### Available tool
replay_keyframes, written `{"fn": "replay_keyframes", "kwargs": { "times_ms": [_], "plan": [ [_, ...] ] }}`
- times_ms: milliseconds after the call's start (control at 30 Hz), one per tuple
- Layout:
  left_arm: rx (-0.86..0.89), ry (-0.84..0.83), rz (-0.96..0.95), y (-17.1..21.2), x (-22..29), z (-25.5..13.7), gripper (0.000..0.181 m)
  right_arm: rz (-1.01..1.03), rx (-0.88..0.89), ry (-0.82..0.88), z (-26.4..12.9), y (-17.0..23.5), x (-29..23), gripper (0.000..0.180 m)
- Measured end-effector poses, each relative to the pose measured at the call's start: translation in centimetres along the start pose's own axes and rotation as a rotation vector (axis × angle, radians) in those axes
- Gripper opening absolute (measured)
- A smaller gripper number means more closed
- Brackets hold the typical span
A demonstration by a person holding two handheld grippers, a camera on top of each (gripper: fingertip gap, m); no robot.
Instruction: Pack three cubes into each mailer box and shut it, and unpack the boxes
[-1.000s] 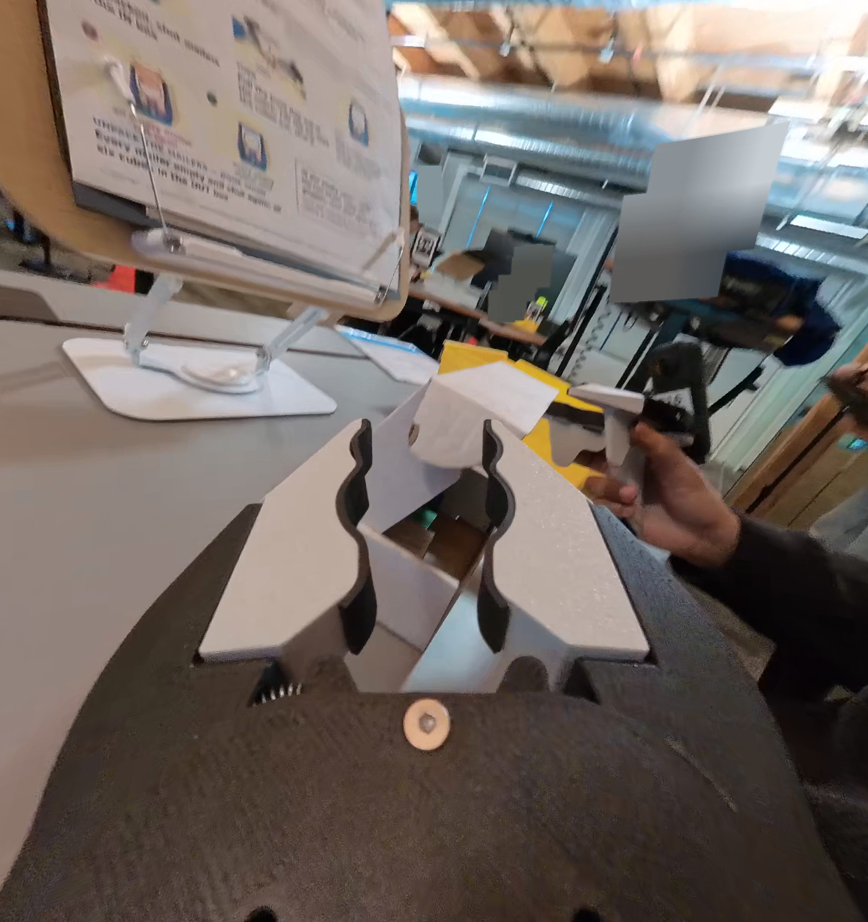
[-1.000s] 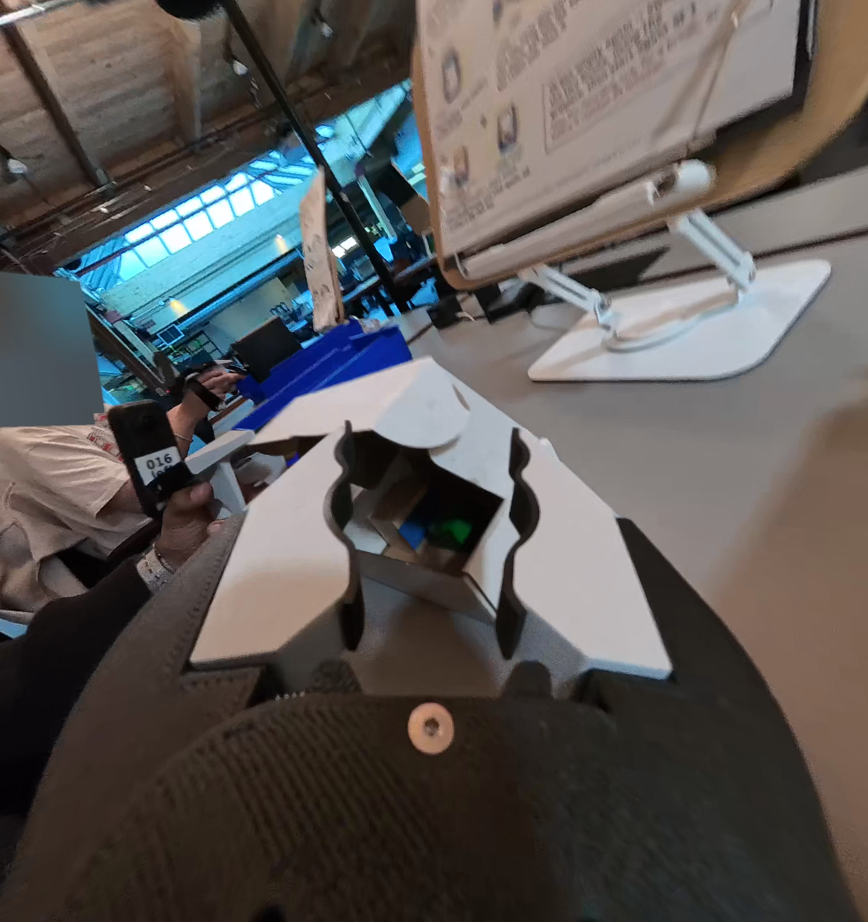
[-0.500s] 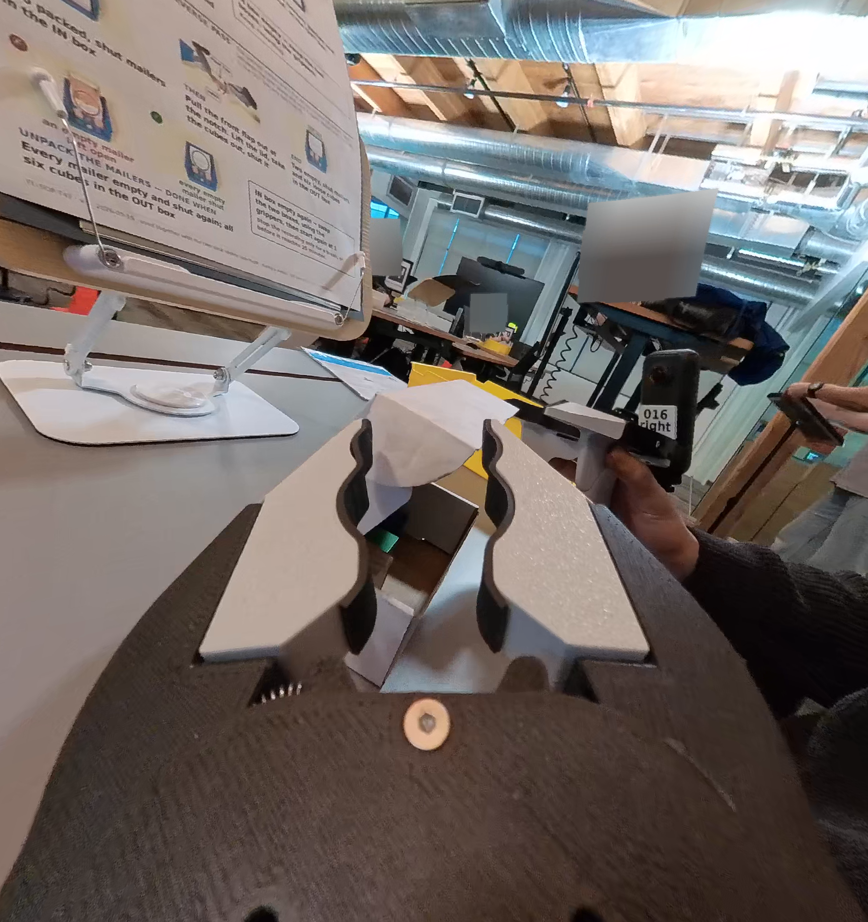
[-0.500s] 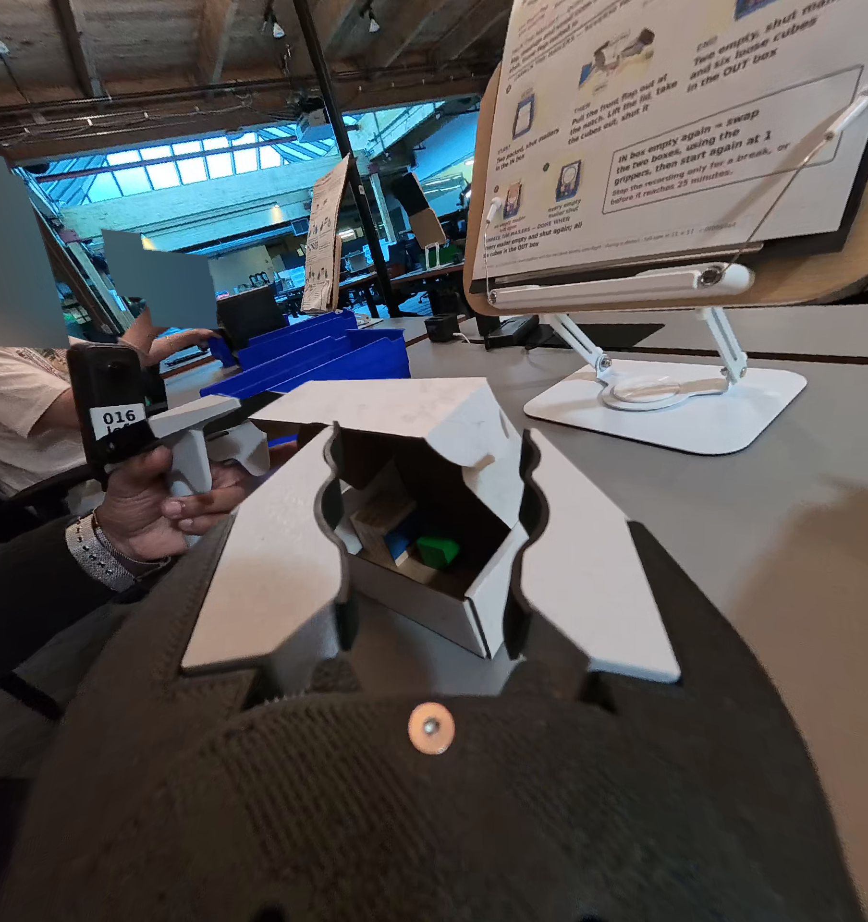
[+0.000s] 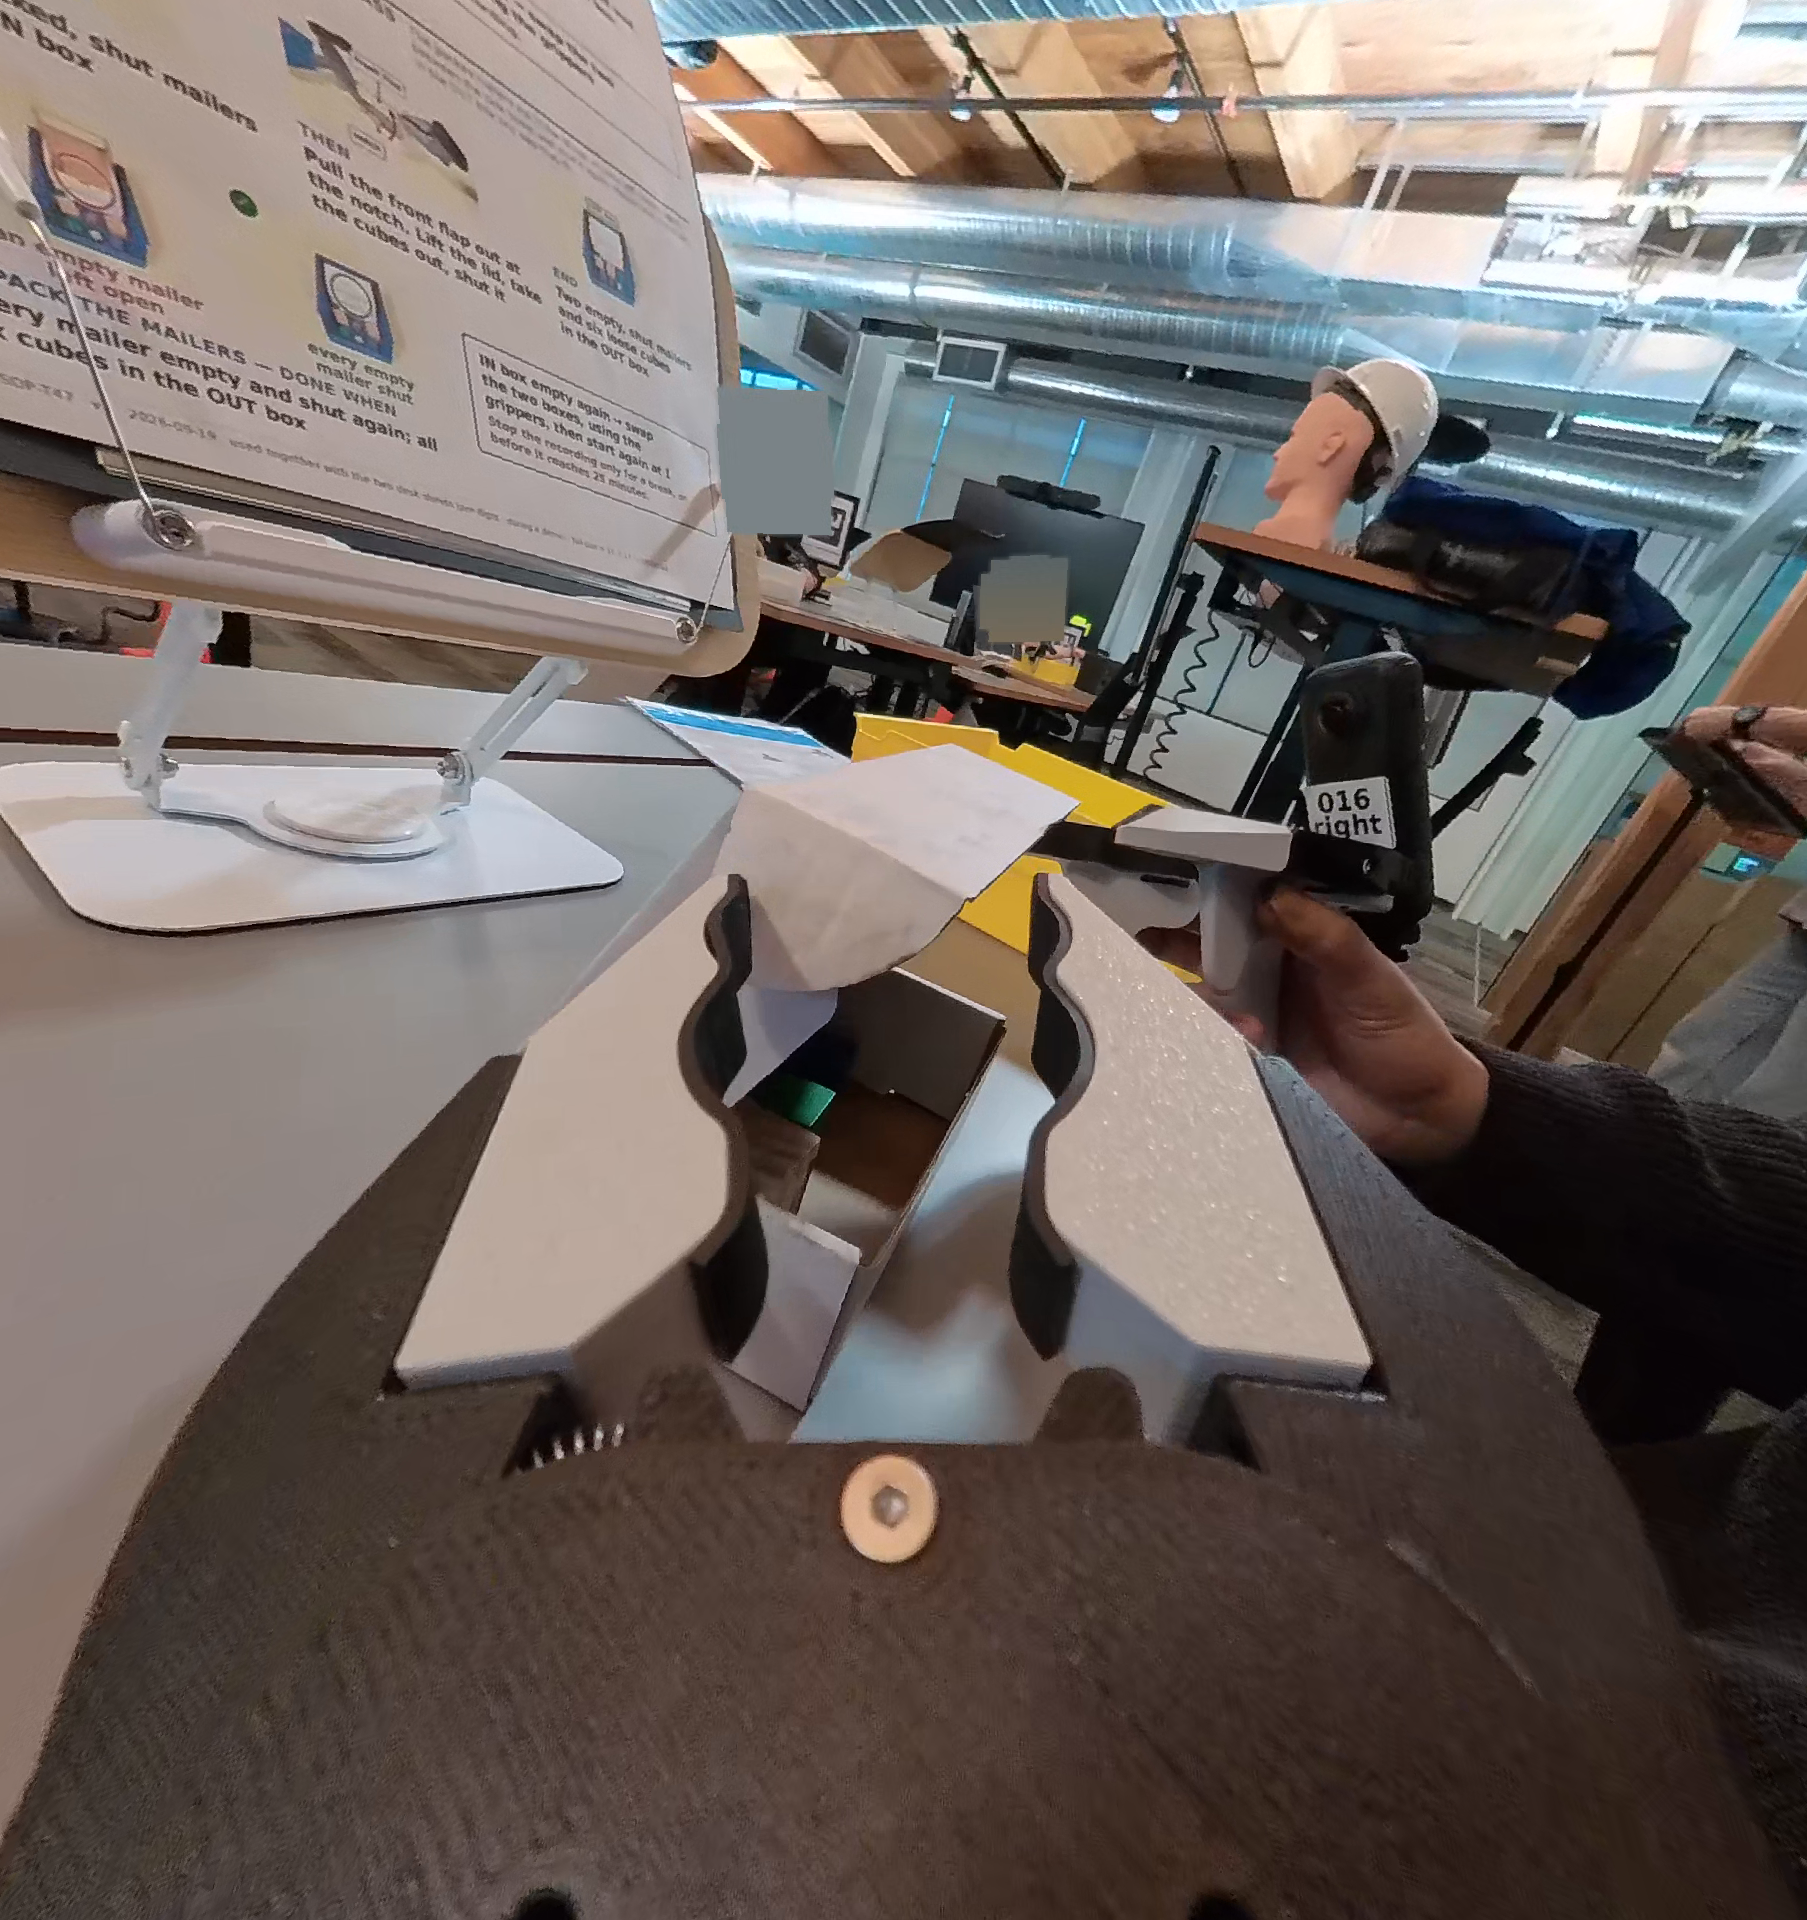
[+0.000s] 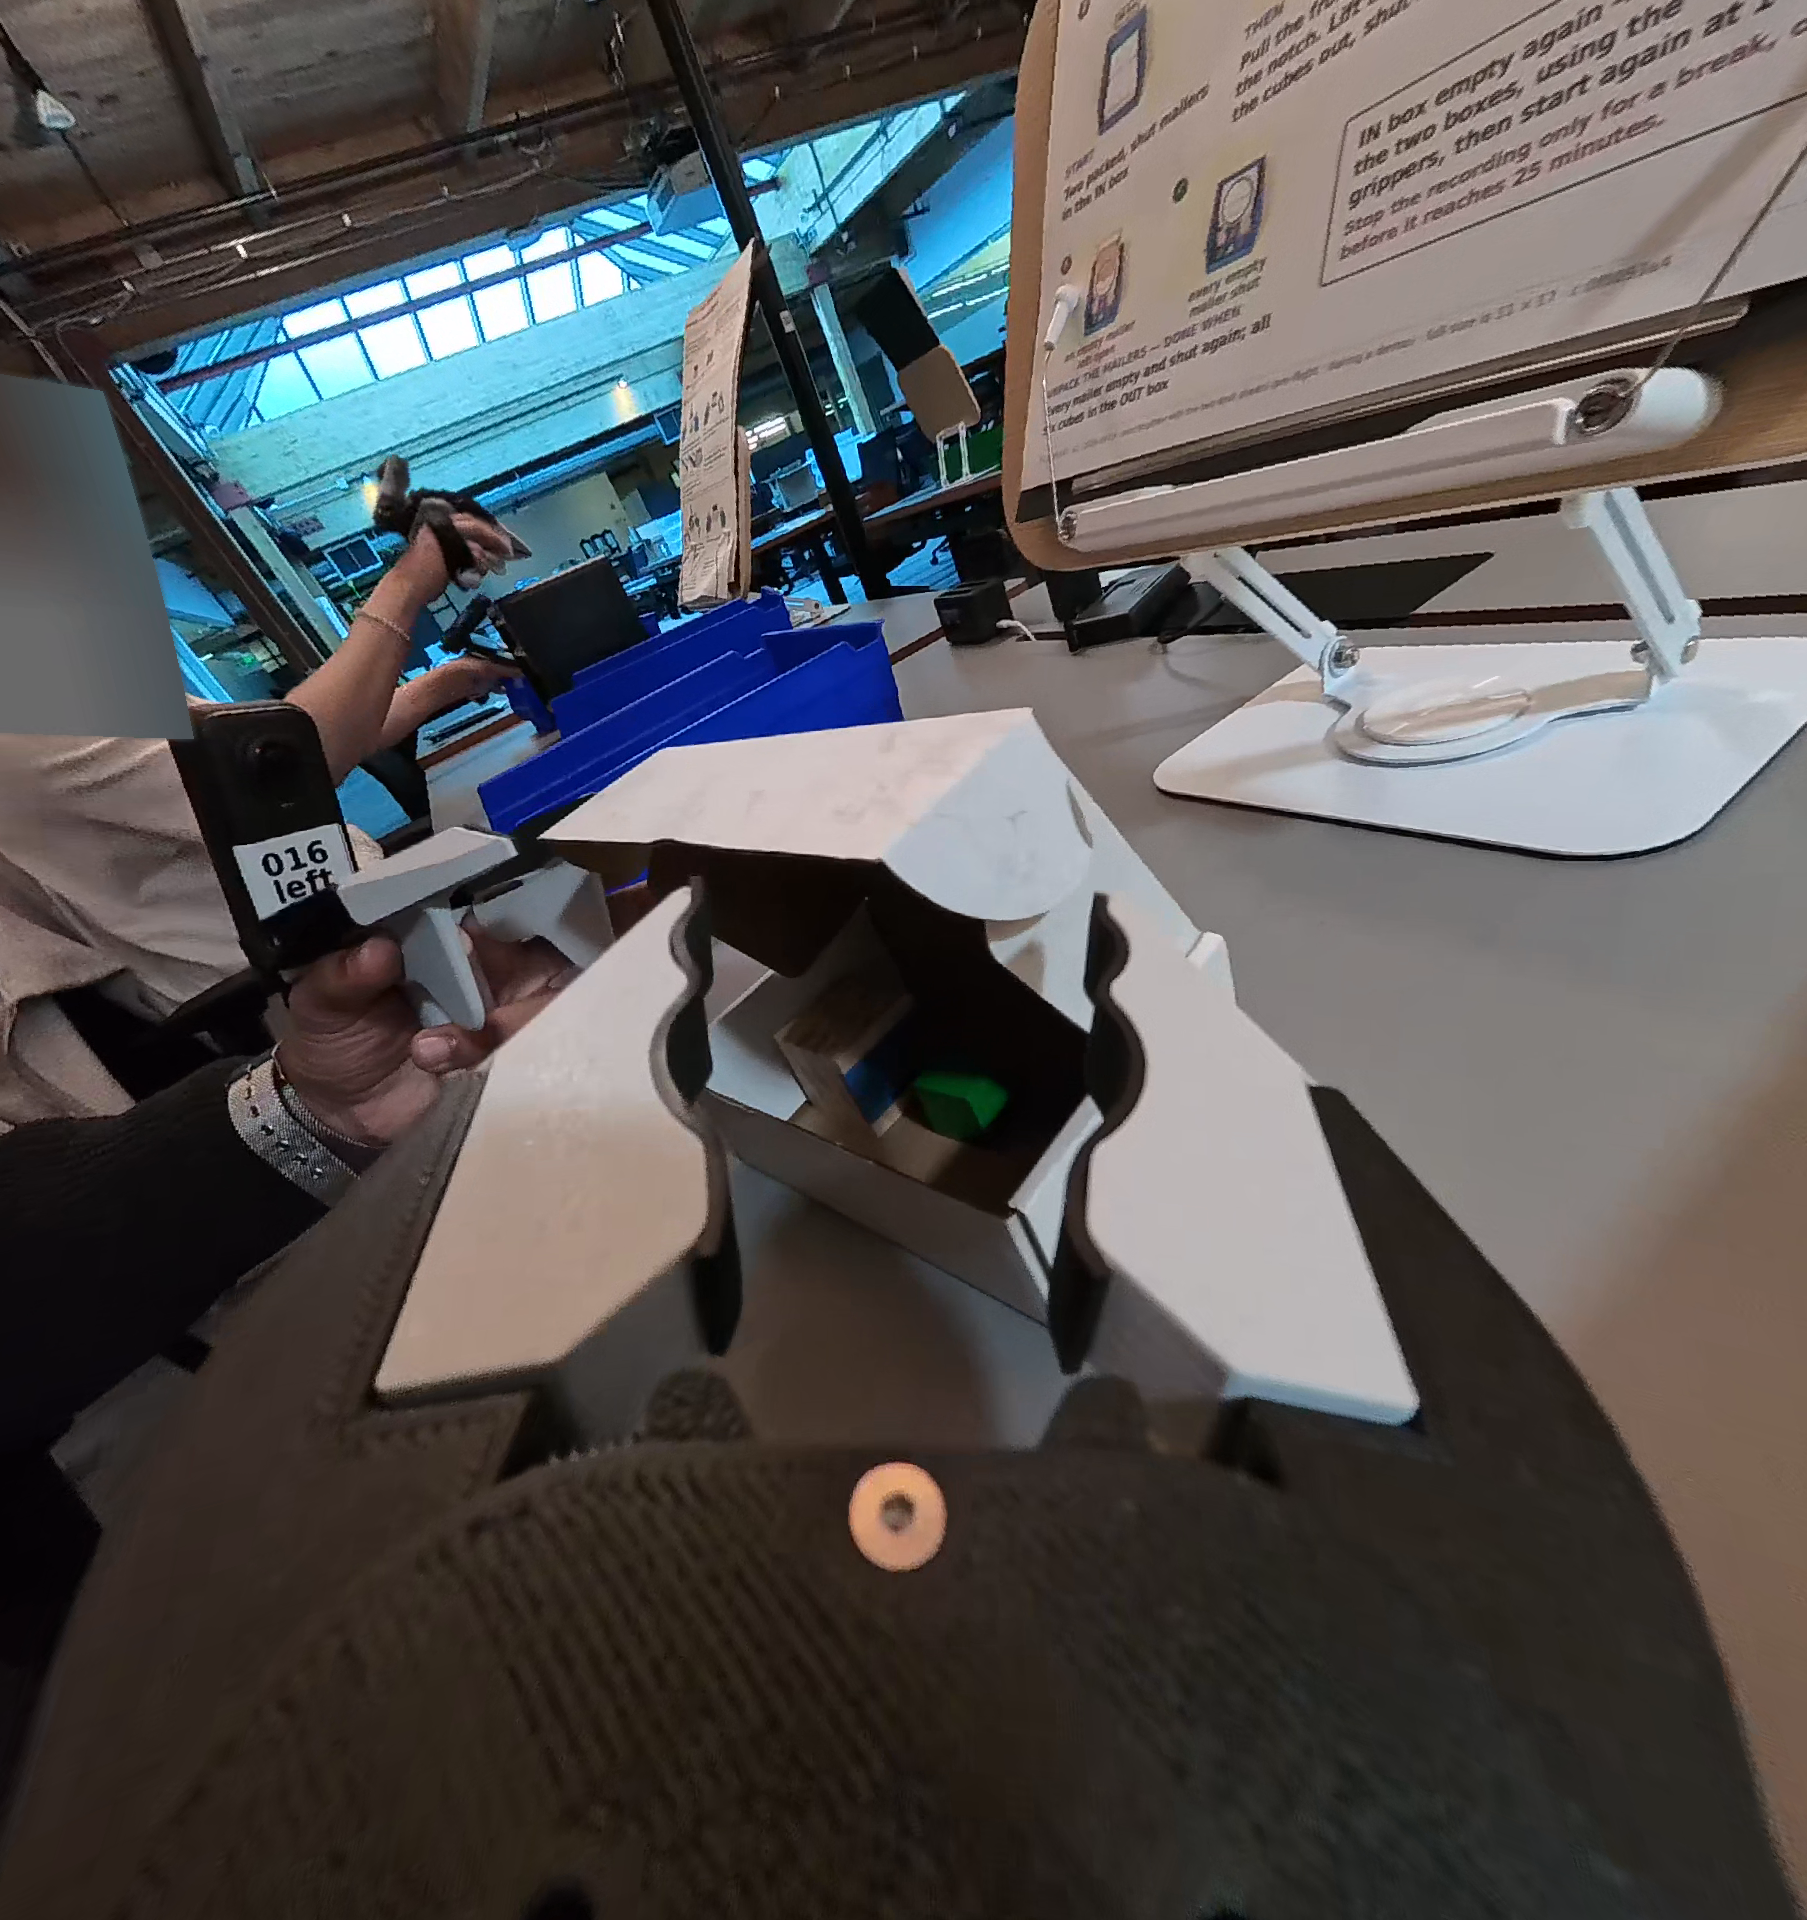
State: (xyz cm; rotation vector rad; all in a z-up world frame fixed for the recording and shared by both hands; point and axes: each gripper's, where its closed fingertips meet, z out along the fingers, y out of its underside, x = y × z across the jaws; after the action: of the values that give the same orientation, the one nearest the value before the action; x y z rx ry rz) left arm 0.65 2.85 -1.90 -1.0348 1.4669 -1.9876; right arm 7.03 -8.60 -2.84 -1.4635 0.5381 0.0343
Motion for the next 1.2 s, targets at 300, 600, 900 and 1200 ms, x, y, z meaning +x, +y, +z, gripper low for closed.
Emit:
{"fn": "replay_keyframes", "kwargs": {
  "times_ms": [300, 600, 900, 1200],
  "plan": [
    [0.003, -0.026, 0.014, -0.1, -0.6, -0.1, 0.063, -0.008, -0.011, 0.008, 0.1, 0.2, 0.1, 0.071],
    [-0.037, -0.036, 0.061, 0.8, -0.4, 0.2, 0.065, -0.023, -0.023, 0.022, 0.1, 0.3, 0.3, 0.069],
    [-0.009, -0.054, 0.050, 0.2, -0.9, 0.0, 0.065, -0.044, -0.001, 0.047, -0.2, -0.2, 0.6, 0.068],
    [0.069, -0.015, 0.155, -1.2, 1.0, -0.1, 0.081, -0.143, 0.046, 0.093, -0.7, -1.3, 0.5, 0.068]
  ]
}}
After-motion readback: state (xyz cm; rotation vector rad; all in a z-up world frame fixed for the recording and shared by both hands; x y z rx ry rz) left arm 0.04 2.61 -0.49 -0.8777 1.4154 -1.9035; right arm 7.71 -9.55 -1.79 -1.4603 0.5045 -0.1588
